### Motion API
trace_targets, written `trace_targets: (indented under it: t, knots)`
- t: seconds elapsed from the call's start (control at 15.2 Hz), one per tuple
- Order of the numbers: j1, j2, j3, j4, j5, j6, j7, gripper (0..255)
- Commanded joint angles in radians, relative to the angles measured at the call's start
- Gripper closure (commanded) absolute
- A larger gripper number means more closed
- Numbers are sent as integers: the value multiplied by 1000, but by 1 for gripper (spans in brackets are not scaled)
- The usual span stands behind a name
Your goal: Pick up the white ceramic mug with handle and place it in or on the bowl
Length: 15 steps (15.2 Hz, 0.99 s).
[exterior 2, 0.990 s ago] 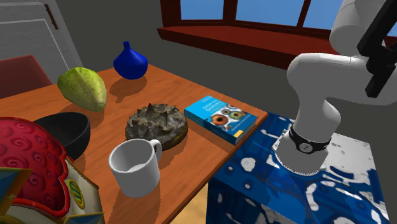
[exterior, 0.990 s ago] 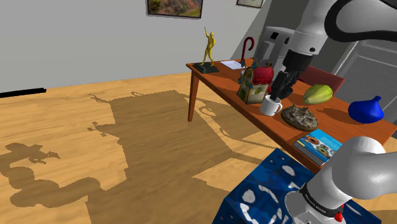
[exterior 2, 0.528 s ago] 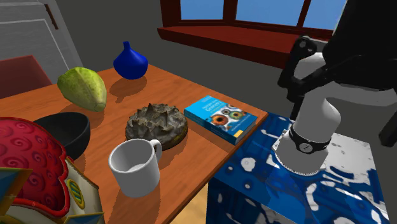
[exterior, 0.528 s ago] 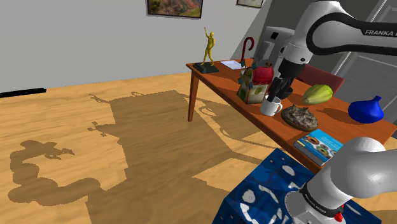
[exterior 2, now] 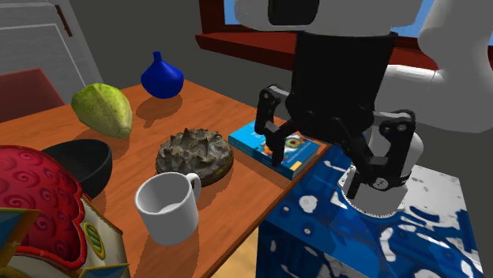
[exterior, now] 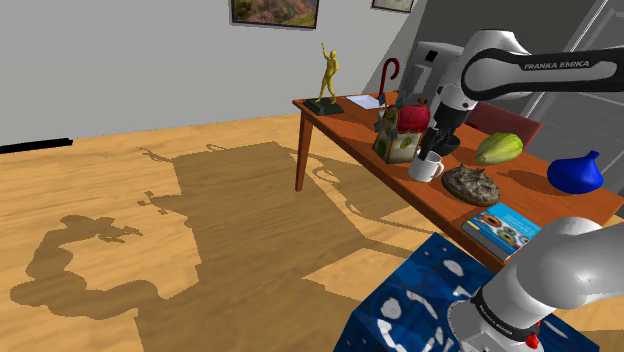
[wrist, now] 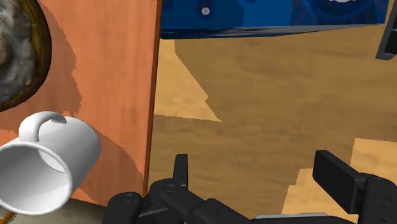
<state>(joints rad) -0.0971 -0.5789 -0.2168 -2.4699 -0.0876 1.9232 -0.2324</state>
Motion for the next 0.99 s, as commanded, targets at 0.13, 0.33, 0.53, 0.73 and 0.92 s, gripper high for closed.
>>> trace_targets:
  t: [0.13,0.33,0.53,0.73,0.92]
  knots:
    - [-18,104,-66,18,-18,100,-69,0]
    - [-28,194,-117,49,-18,169,-126,0]
    - [-34,291,-167,90,-2,232,-189,0]
    - [-38,395,-214,143,33,288,-259,0]
    - [-45,505,-254,206,88,334,-338,0]
